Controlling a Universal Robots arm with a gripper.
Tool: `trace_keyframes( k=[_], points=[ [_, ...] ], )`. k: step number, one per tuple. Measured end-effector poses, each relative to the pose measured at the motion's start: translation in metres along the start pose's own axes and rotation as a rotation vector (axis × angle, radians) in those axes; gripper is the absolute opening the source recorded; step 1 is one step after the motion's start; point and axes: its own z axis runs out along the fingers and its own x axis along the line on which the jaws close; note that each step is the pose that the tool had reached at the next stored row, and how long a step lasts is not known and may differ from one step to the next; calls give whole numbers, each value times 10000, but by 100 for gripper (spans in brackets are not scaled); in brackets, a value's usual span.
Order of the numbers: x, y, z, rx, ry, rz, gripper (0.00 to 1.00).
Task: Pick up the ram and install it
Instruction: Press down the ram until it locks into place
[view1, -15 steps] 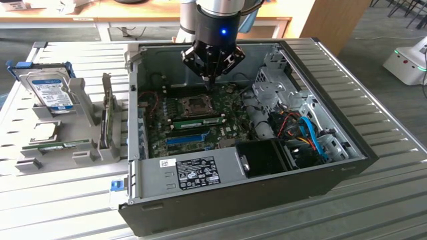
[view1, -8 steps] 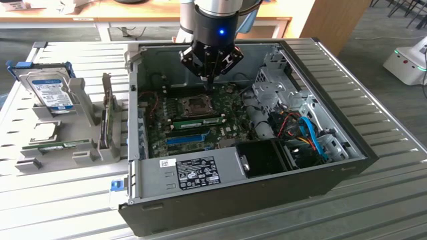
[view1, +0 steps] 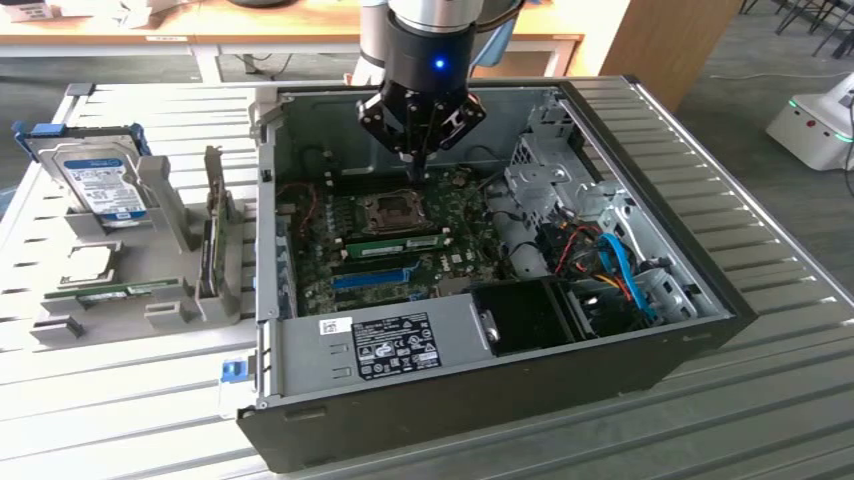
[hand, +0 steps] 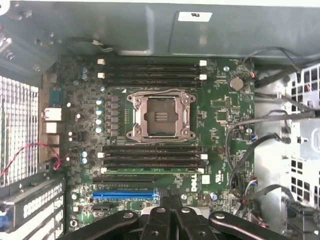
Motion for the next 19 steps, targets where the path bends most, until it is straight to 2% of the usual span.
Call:
trace_keyframes(
  k=[2, 6, 7, 9, 19],
  points=[
    [1, 0, 2, 2, -7, 192, 10],
    [2, 0, 2, 2, -8, 199, 10],
    [2, 1, 3, 16, -9, 200, 10],
    [2, 0, 3, 85, 22, 199, 10],
    [3, 10, 6, 92, 32, 199, 10]
  ],
)
